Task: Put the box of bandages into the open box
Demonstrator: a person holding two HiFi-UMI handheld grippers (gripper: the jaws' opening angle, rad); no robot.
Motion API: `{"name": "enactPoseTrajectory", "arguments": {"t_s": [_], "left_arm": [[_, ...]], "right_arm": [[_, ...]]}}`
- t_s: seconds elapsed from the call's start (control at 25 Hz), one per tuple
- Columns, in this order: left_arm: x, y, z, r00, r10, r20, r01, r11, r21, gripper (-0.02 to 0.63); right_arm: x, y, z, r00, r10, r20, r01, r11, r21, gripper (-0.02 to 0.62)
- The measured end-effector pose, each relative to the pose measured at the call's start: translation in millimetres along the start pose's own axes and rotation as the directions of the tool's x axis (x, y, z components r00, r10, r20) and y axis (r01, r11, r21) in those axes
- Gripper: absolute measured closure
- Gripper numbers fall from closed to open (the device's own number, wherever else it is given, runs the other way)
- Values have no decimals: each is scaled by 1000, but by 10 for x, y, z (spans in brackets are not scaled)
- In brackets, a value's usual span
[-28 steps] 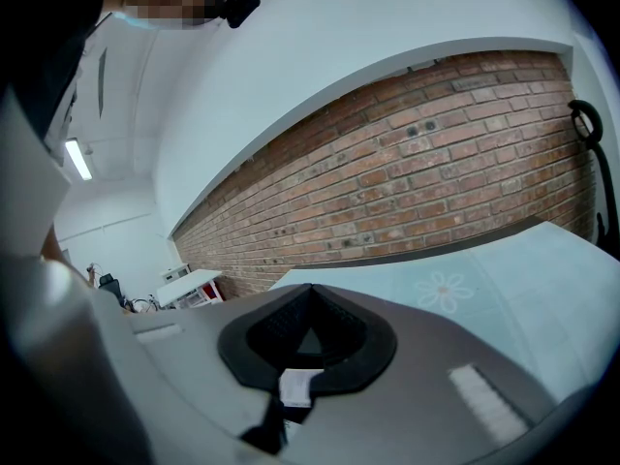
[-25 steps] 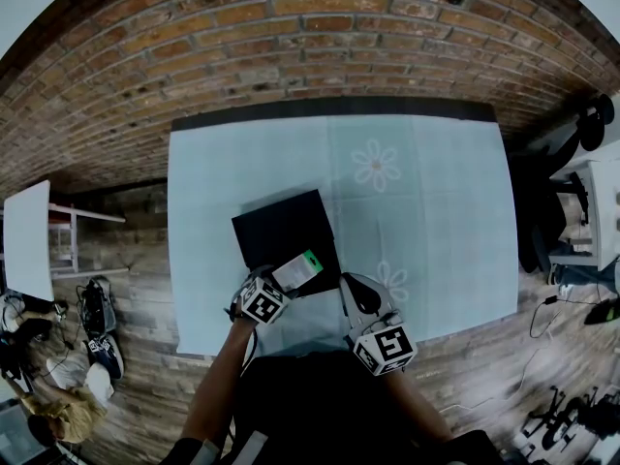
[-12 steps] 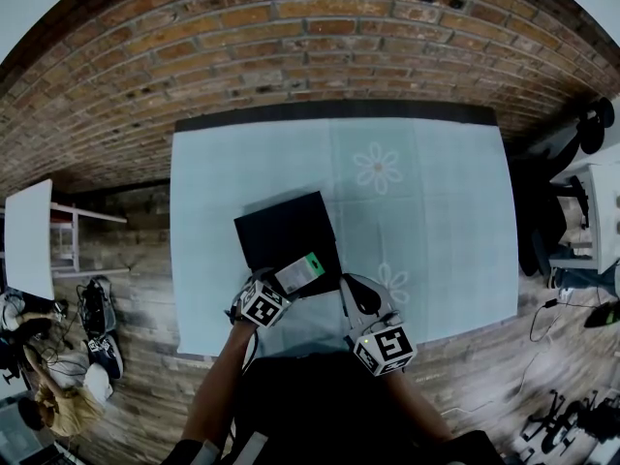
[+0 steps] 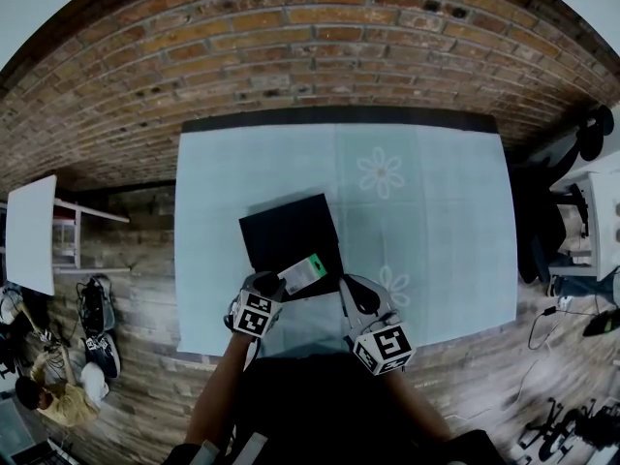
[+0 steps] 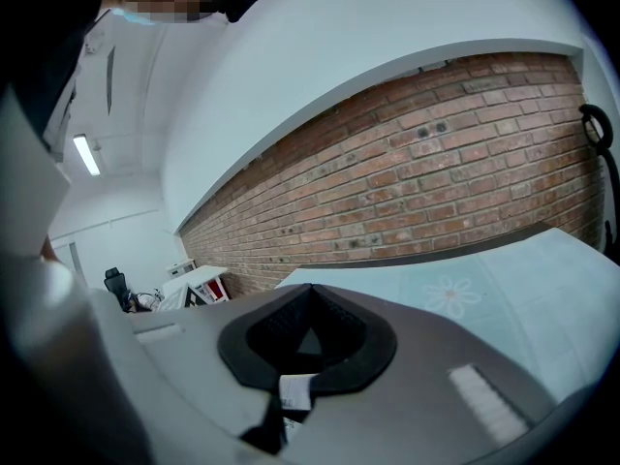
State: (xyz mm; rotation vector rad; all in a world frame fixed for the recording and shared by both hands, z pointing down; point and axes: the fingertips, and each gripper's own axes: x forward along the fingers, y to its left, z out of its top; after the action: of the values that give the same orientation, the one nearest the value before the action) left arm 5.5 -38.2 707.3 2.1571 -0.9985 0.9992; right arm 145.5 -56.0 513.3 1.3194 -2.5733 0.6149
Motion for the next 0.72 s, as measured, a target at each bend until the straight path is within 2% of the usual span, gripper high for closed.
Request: {"name": "enactPoseTrajectory", "arguments": {"t_s": [0.2, 0.4, 0.56, 0.72], "left_arm": [[-244, 61, 107, 993, 86, 85, -85, 996, -13, 558], [-495, 87, 152, 975, 171, 142, -161, 984, -81, 600], [-664, 68, 204, 969, 187, 163, -156, 971, -183, 600], [-952, 63, 413, 943, 209, 257, -150, 961, -232, 600]], "right_arm": [[5, 61, 13, 1000, 19, -5, -19, 1000, -15, 594], [4, 154, 18, 999, 37, -11, -38, 999, -29, 594], [0, 210, 10, 999, 49, -23, -50, 998, -37, 594], [-8, 292, 40, 998, 55, -22, -56, 997, -45, 594]]}}
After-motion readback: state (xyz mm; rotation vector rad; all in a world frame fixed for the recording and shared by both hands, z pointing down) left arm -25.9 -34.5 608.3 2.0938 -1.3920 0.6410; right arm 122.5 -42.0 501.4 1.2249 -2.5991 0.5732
